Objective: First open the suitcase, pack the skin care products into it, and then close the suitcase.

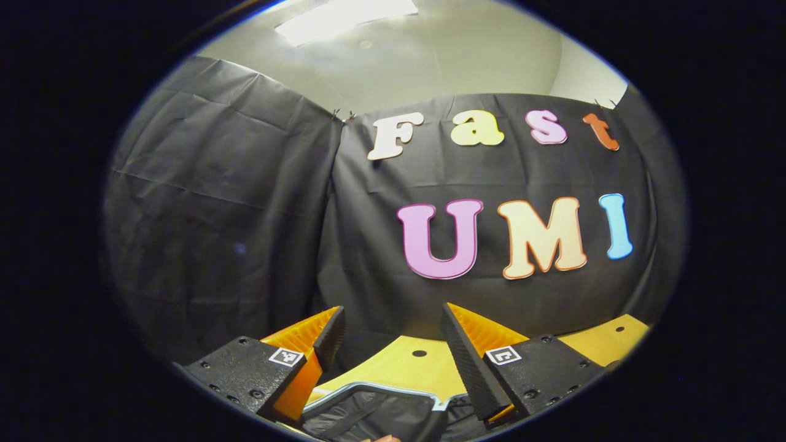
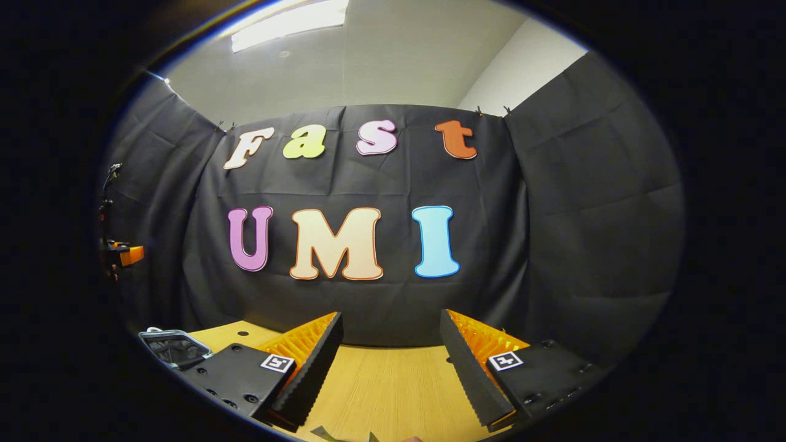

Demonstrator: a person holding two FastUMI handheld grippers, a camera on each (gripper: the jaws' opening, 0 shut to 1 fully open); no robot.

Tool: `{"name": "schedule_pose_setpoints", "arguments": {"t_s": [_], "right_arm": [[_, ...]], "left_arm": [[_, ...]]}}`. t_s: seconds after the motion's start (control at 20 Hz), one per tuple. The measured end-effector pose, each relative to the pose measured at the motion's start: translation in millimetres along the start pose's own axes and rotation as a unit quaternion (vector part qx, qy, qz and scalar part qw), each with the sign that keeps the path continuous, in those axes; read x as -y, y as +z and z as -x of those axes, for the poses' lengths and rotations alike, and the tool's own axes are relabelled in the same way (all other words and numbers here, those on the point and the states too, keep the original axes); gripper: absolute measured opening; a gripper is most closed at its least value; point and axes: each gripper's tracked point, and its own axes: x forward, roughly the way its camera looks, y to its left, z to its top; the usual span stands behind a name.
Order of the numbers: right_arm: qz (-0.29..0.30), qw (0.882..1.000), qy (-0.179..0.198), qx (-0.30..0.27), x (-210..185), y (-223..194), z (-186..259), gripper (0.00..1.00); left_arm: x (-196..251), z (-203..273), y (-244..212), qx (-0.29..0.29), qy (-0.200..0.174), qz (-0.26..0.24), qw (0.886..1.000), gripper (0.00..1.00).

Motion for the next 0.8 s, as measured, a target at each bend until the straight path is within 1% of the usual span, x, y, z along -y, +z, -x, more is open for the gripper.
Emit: {"name": "schedule_pose_setpoints", "arguments": {"t_s": [0.15, 0.2, 0.3, 0.45, 0.5, 0.55, 0.65, 0.7, 0.8], "right_arm": [[-0.008, 1.0, 0.012, -0.001, 11.4, -1.2, 4.5, 0.98], [-0.009, 1.0, 0.016, -0.002, 14.5, -2.5, 5.7, 0.98], [-0.012, 1.0, 0.024, -0.003, 20.2, -4.9, 8.2, 0.98], [-0.014, 0.999, 0.037, -0.002, 27.0, -6.7, 13.3, 0.98], [-0.013, 0.999, 0.041, -0.003, 28.7, -8.2, 15.5, 0.98], [-0.012, 0.999, 0.044, -0.004, 30.8, -9.2, 17.4, 0.98], [-0.012, 0.999, 0.05, -0.005, 33.8, -10.9, 21.2, 0.98], [-0.011, 0.999, 0.053, -0.004, 34.9, -10.7, 22.7, 0.98], [-0.008, 0.998, 0.056, -0.006, 37.6, -14.3, 25.3, 0.98]], "left_arm": [[21.8, 30.2, 12.8, 0.006, -0.019, 0.002, 1.0, 0.94], [35.1, 40.6, 16.9, 0.006, -0.031, 0.01, 0.999, 0.92], [72.4, 39.7, 15.6, 0.008, -0.057, 0.022, 0.998, 0.94], [116.2, 51.1, 10.1, 0.009, -0.087, 0.028, 0.996, 0.94], [129.6, 56.6, 5.3, 0.004, -0.098, 0.031, 0.995, 0.92], [144.8, 60.0, -0.9, -0.005, -0.113, 0.036, 0.993, 0.94], [178.0, 74.2, -16.2, -0.028, -0.147, 0.051, 0.987, 0.94], [191.7, 80.7, -22.5, -0.035, -0.163, 0.056, 0.984, 0.92], [222.1, 91.7, -36.7, -0.05, -0.197, 0.052, 0.978, 0.94]]}}
